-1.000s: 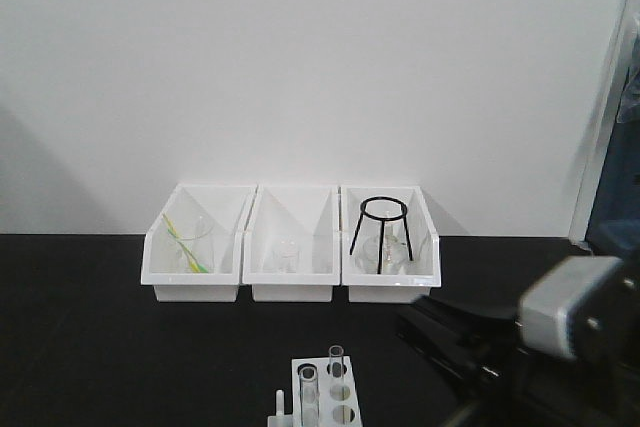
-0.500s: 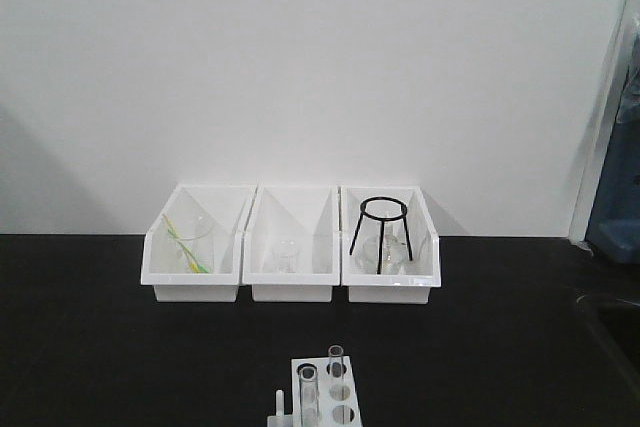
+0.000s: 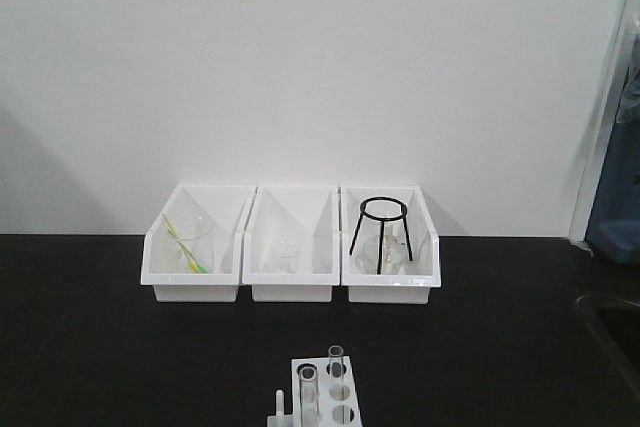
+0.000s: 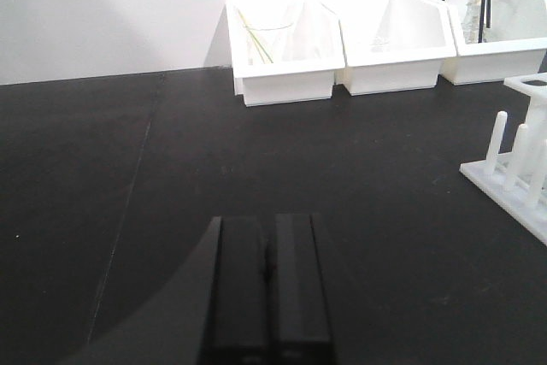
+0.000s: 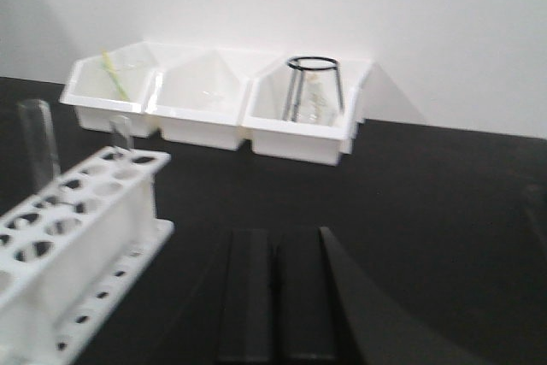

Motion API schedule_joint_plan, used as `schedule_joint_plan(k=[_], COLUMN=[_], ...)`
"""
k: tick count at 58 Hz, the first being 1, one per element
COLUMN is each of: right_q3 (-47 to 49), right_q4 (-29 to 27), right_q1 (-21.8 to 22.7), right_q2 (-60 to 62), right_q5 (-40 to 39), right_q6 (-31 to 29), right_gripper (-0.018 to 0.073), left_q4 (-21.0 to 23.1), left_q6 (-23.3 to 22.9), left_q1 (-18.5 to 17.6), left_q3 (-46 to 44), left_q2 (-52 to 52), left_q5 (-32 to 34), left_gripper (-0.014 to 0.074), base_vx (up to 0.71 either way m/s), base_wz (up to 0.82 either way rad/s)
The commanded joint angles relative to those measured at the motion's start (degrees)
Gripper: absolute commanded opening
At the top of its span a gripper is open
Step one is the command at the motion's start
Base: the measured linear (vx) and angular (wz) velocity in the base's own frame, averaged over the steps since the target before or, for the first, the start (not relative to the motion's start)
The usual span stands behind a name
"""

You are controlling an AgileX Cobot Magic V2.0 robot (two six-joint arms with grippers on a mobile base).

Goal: Flip and reinsert test tube from rack

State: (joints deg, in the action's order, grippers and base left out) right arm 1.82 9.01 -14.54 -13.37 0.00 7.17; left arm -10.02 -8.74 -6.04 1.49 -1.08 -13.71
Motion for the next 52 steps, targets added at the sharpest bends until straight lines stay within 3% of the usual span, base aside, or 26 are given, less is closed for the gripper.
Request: schedule_joint_plan(k=[1, 11, 52], right_q3=[-2.6, -3.7, -3.7], right_q4=[-1.5, -1.0, -1.0], right_q1=[4.4, 7.1, 7.1], right_q2=[4.7, 14.9, 14.8], right_q5=[-3.6, 0.0, -0.6], right_q6=[-1.7, -1.8, -1.8], right_gripper=[-0.0011, -0.0011, -0.0011], left_q4=[0.1, 0.1, 0.1], left_q6=[-0.5, -0.5, -0.5], left_q1=[0.0, 0.0, 0.0], left_q3=[-0.2, -0.2, -0.2], left_q2=[-0.4, -0.4, -0.4], left_q5=[4.7, 4.7, 4.6], left_gripper=[-0.0006, -0.0006, -0.0006], base_vx=[0.00, 0.00, 0.00], base_wz=[0.00, 0.00, 0.00])
